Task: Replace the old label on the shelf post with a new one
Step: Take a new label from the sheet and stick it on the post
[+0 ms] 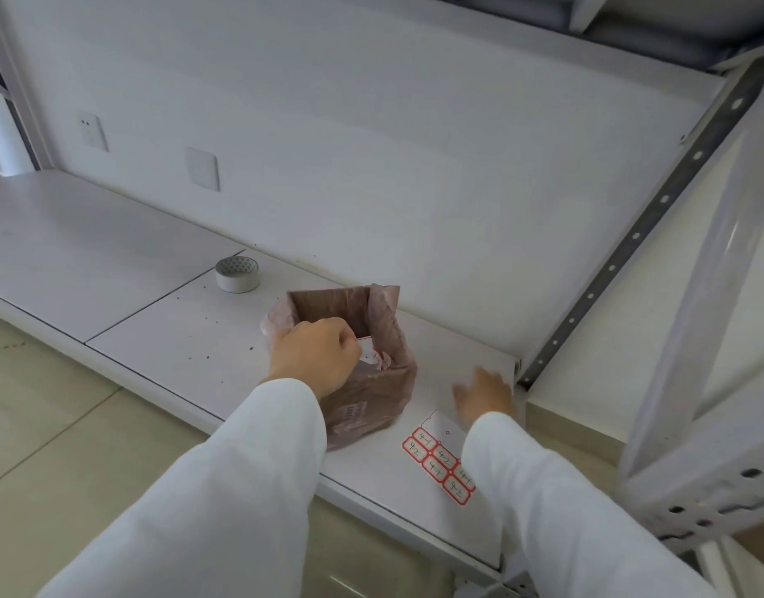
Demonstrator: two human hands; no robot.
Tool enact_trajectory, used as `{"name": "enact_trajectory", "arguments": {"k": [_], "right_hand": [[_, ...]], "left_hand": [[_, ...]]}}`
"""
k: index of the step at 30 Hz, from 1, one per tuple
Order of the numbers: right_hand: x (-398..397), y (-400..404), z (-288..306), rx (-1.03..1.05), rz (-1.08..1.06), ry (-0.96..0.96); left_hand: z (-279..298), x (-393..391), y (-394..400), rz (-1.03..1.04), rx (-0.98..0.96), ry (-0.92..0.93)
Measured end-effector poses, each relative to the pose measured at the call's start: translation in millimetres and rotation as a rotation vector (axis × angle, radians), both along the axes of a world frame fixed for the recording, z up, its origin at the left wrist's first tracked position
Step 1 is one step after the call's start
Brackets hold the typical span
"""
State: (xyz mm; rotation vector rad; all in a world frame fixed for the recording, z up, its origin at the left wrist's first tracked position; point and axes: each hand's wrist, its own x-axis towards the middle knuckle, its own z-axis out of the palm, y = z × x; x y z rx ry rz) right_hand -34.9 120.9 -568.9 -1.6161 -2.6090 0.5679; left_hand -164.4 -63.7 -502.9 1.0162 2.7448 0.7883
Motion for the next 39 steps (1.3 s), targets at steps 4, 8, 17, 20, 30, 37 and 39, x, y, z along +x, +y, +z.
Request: {"name": "enact_trajectory", "arguments": {"k": [4,8,17,20,30,37,39], "right_hand": [[36,-7,-47,-0.251,-0.107,-0.366],[52,-17,-70,-0.127,-0.120,-0.377],[46,-19,-36,-0.200,-0.164,0.168],[35,-26,9,-0.242,-0.137,0.473],[77,-67,130,-0.475,-0.036,1.073],[87,-73,150,-0.643,0.119,1.152],[86,-72,150,-0.582,0.154,1.106]], "left_hand": [[1,0,2,-0.006,-0.002,-0.001],[2,4,4,-0.031,-0.024,0.007],[17,19,13,-0.143,-0.055,0.002],[30,32,20,-0.225,-0.029,0.012],[69,105,43,-0.435,0.339,-0.041],[79,121,43,-0.350,0.579,-0.162],[80,119,42,-0.334,0.582,-0.184]]}}
